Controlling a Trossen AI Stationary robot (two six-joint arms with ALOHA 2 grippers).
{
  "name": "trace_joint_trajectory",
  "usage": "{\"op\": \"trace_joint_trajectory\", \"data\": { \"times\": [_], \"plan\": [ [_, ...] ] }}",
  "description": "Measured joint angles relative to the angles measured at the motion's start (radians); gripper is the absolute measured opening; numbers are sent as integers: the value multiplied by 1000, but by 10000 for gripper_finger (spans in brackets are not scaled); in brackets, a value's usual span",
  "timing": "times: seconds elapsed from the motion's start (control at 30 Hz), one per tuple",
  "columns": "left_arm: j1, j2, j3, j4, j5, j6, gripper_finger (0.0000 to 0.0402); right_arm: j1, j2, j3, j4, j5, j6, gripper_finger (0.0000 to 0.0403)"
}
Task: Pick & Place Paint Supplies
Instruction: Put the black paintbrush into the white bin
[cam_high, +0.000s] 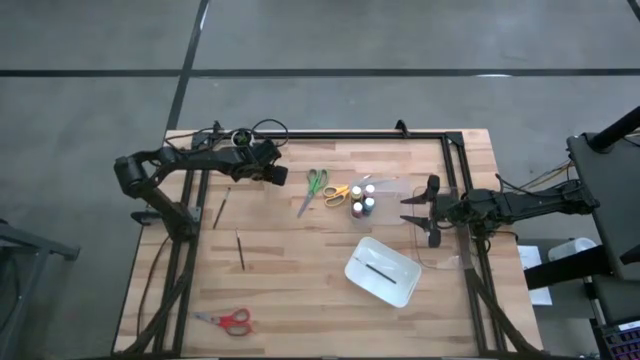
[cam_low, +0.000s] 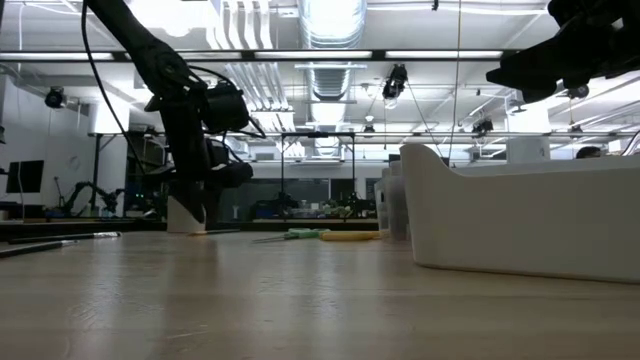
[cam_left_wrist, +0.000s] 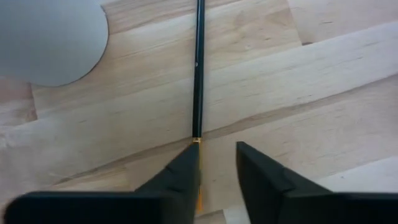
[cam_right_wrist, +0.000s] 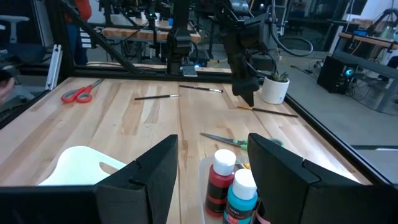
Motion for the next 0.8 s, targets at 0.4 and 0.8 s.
{"op": "trace_joint_trajectory", "data": {
  "times": [0.4,0.8],
  "plan": [
    [-1,11,-57,80,0,5,162,0,0,0,0,0,0,191],
    [-1,7,-149,213,-13,-1,123,0,0,0,0,0,-2,191]
  ]
}}
